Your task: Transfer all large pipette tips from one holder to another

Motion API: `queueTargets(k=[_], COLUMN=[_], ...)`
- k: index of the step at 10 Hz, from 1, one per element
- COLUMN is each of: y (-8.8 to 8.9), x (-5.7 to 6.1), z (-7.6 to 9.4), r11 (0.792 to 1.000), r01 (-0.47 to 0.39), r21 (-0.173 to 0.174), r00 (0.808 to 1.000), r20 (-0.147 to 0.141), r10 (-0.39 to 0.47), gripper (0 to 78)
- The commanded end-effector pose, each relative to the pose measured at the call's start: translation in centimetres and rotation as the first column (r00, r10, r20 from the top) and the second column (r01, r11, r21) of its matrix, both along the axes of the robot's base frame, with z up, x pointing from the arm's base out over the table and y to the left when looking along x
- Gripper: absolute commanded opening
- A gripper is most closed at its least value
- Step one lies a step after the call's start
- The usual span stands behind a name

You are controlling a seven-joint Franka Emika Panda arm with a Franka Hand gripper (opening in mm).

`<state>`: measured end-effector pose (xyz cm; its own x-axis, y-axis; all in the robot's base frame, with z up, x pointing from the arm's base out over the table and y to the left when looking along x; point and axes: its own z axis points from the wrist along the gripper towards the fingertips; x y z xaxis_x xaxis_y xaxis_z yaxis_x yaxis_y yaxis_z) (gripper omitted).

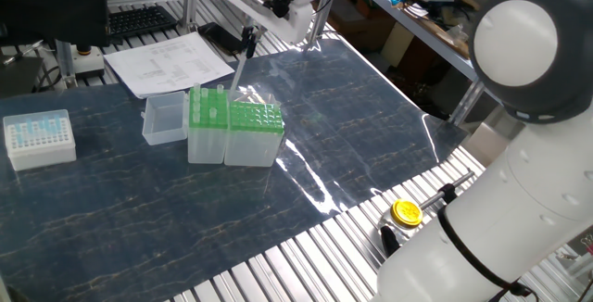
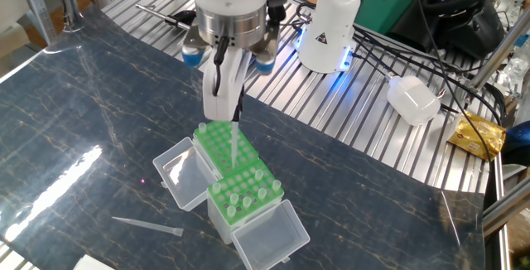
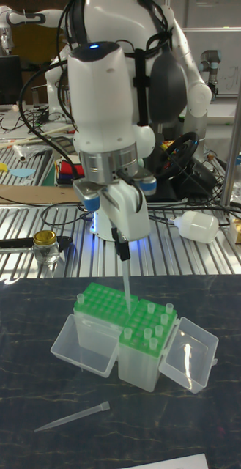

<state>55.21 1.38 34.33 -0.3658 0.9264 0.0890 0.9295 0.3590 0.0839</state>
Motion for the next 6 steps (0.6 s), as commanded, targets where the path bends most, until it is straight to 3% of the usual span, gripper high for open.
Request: queueTargets(k=[1, 6], y=[0.42, 0.76], x=[0.65, 1.38], z=[-0.28, -0.76], r11=[1.0, 1.0], r01=[0.005, 0.005], r21=[-0.002, -0.006], r00=[1.0, 1.0], r20=[0.004, 0.008], r10=[-0.005, -0.005], gripper=[1.2, 1.2])
